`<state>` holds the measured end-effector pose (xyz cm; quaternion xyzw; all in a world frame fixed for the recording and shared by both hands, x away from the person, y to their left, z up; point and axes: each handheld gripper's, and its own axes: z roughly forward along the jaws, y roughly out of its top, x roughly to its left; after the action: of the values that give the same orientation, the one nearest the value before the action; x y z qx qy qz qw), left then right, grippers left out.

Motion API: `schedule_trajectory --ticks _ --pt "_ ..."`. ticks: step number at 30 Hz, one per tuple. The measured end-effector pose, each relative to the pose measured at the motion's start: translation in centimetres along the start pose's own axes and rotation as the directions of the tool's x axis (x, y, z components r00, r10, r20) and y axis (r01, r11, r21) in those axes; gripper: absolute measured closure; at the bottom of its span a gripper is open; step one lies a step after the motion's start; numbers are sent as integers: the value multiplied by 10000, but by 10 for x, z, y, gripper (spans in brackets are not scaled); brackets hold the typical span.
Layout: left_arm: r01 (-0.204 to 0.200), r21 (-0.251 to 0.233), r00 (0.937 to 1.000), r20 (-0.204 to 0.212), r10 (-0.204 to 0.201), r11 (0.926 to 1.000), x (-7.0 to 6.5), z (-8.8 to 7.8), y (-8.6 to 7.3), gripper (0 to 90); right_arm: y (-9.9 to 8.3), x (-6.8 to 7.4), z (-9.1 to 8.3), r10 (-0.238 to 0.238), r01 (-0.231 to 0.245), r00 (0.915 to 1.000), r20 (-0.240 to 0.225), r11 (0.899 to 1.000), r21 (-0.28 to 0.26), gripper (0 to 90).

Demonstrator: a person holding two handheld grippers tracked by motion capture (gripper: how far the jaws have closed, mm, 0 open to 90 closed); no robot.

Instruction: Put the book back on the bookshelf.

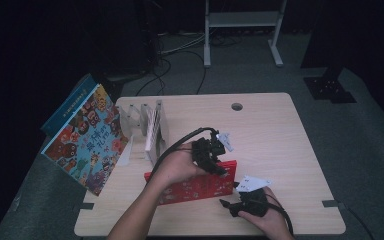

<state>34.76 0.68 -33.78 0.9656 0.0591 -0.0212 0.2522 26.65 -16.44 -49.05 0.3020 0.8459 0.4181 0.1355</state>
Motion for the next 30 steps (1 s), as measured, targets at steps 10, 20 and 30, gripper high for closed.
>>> schedule_trajectory --ticks 10,20,30 --pt "3 -75 9999 -138 -4 10000 -6 -6 0 794 -14 -38 -25 854 -839 9929 828 9962 -218 199" --pt "-95 -833 9994 -346 67 9965 -12 -32 -12 797 -25 -72 -31 1691 -1780 9644 2035 9837 264 172" --pt "-93 -2231 9990 -456 -8 9748 -13 -64 -29 797 -28 -80 -20 1685 -1909 9547 2451 9791 708 131"
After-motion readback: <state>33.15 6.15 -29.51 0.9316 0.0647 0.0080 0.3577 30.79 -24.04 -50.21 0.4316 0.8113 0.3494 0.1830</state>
